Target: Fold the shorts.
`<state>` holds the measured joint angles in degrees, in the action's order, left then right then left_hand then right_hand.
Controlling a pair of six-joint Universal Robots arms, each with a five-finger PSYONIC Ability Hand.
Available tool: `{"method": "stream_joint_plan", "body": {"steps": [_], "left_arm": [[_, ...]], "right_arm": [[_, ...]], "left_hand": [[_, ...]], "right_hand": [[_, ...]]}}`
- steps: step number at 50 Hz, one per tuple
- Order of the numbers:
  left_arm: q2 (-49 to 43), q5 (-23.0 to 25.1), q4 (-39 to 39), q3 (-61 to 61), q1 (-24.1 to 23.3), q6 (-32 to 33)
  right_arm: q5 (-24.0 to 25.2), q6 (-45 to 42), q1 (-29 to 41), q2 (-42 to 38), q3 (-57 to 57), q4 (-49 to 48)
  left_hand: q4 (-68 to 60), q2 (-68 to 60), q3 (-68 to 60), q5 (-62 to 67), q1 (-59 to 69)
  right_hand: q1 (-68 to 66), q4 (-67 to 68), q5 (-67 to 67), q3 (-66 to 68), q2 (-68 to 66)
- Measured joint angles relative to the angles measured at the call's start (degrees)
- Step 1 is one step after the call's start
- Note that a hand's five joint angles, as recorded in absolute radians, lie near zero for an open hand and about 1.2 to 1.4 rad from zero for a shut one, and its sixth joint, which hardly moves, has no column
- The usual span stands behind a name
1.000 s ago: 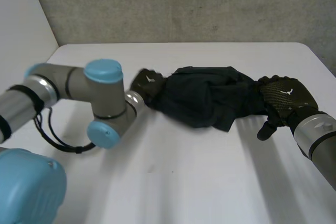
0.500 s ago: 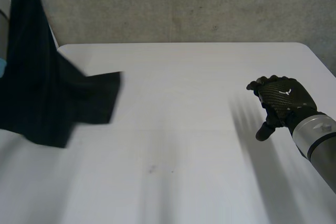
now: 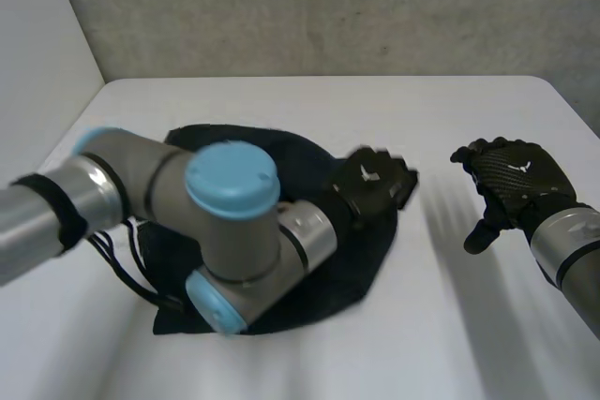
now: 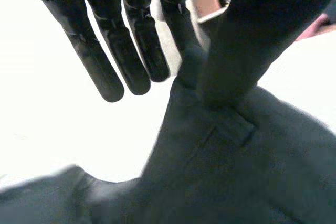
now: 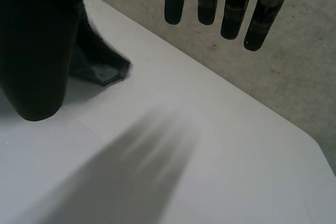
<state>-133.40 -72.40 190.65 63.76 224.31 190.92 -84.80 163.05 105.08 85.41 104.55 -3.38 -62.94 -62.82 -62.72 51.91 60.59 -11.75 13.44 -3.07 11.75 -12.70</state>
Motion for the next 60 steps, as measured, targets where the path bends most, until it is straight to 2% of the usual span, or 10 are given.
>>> {"method": "stream_joint_plan", "body": {"steps": [1, 3, 5, 8, 21, 22, 31, 40, 58, 60], "left_arm": [[-0.1, -0.1, -0.4, 0.5, -0.9, 0.6], [0.1, -0.2, -0.9, 1.0, -1.4, 1.5], [1.0, -0.6, -1.4, 1.6, -1.3, 3.1], [3.4, -1.3, -2.5, 2.8, 0.0, 5.3], [20.6, -11.0, -7.5, 16.1, 8.5, 8.3], [24.2, -14.2, -8.0, 20.7, 10.2, 8.2], [33.0, -23.5, -10.4, 38.9, 14.1, 6.2], [35.6, -23.9, -12.0, 49.4, 16.0, 3.0], [32.2, -23.5, -7.5, 50.5, 18.5, 3.2], [30.9, -23.6, -6.9, 50.0, 18.7, 3.3]], "right_arm": [[0.0, 0.0, -0.2, 0.0, 0.0, 0.0], [0.1, 0.0, -0.4, 0.0, 0.1, 0.0], [0.4, -0.1, -0.7, 0.0, 0.1, -0.1], [1.0, -0.4, -0.8, 0.0, 0.1, -0.1], [11.2, -10.3, -0.1, -0.4, 1.8, 0.2], [14.1, -14.5, 0.2, -1.4, 2.6, 0.3], [18.1, -21.9, 1.0, -9.5, 2.5, -0.9], [19.1, -22.7, 1.1, -17.6, -0.9, -6.0], [21.9, -22.5, 2.2, -24.8, -5.9, -6.8], [21.9, -22.5, 2.3, -25.9, -6.8, -6.8]], "left_hand": [[15.9, 16.5, 15.5, -14.6, -15.5], [27.3, 27.8, 26.6, -26.2, -26.6], [37.4, 37.3, 36.5, -36.5, -36.4], [42.6, 42.1, 41.7, -41.9, -39.5], [45.1, 45.1, 44.6, -44.7, -39.8], [45.1, 45.1, 44.6, -44.7, -39.8], [43.7, 43.3, 43.5, -42.2, -39.8], [43.7, 43.3, 43.5, -42.2, -39.8], [43.0, 42.7, 42.9, -41.7, -39.6], [41.6, 41.5, 41.2, -40.3, -39.6]], "right_hand": [[0.0, 0.0, 0.0, 0.0, 0.0], [0.0, 0.0, 0.0, 0.0, 0.0], [0.0, 0.0, 0.0, 0.0, 0.0], [0.0, 0.0, 0.0, 0.0, 0.0], [0.0, 0.0, 0.0, 0.0, 0.0], [0.0, 0.0, 0.0, 0.0, 0.0], [-0.3, 0.3, -0.7, 1.7, -0.5], [-10.4, 12.5, -11.5, 14.1, -12.9], [-14.4, 17.0, -16.1, 18.9, -17.9], [-25.6, 31.7, -29.8, 33.4, -33.4]]}}
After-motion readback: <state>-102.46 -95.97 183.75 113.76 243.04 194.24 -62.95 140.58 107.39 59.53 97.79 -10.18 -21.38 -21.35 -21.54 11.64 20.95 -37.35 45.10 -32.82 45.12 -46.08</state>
